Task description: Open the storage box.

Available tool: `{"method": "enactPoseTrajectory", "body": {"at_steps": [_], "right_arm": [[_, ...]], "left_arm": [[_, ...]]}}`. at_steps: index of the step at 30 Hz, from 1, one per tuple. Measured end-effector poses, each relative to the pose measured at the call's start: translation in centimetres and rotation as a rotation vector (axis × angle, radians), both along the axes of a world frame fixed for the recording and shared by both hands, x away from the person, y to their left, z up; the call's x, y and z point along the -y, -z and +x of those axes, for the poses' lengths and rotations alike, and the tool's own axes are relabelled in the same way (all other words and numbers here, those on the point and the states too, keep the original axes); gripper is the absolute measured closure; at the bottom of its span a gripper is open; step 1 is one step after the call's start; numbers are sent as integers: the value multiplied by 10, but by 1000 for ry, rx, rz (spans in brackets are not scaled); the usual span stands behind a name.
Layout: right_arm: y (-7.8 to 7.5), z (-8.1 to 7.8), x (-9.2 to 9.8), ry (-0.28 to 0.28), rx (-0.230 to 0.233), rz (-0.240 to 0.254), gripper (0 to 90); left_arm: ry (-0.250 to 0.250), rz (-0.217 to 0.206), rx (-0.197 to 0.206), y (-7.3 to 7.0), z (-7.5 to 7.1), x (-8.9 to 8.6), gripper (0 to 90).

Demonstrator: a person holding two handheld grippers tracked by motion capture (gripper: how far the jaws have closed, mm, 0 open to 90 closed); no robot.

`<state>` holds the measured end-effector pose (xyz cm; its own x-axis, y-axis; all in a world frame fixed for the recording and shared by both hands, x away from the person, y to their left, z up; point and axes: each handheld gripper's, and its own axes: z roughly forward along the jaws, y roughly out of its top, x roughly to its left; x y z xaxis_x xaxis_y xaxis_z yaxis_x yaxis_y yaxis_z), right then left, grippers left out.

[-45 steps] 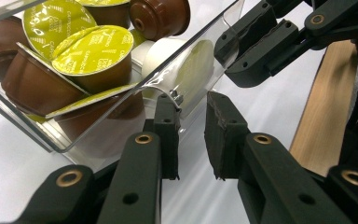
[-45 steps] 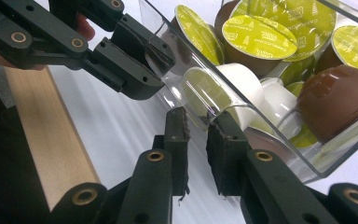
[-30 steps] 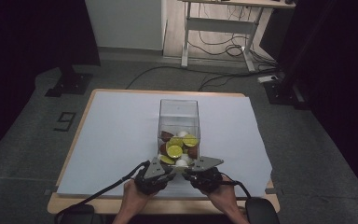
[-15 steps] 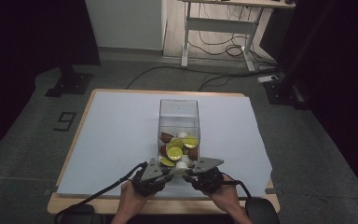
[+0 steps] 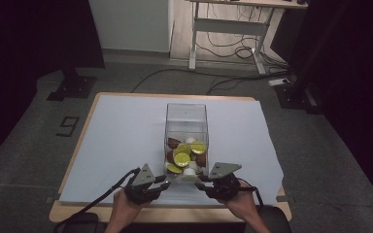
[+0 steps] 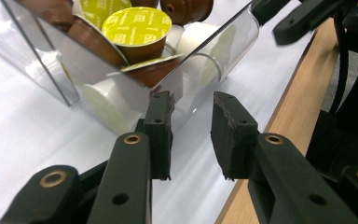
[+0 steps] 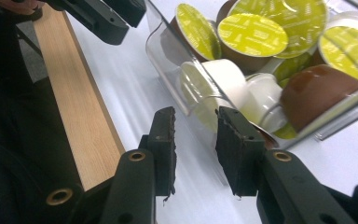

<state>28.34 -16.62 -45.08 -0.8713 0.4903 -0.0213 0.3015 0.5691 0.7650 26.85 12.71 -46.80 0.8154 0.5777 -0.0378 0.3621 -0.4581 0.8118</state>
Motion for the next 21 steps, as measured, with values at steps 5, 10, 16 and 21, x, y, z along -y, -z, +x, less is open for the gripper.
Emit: {"method": "enactPoseTrajectory", "body": {"at_steps": [5,10,16,21], "right_arm": [[-6,3,11,8,-11,30,663],[-11,6,21,28,-22,64,658],[-16,12,31,72,-20,80,616],[-17,21,39,117,-17,75,559]], "left_arm": [[-25,-9,-1,-3,2,-12,650],[-50,-10,-1,-5,8,-22,614],[-75,9,1,-4,17,-29,557],[-97,22,1,-4,24,-34,494]]}}
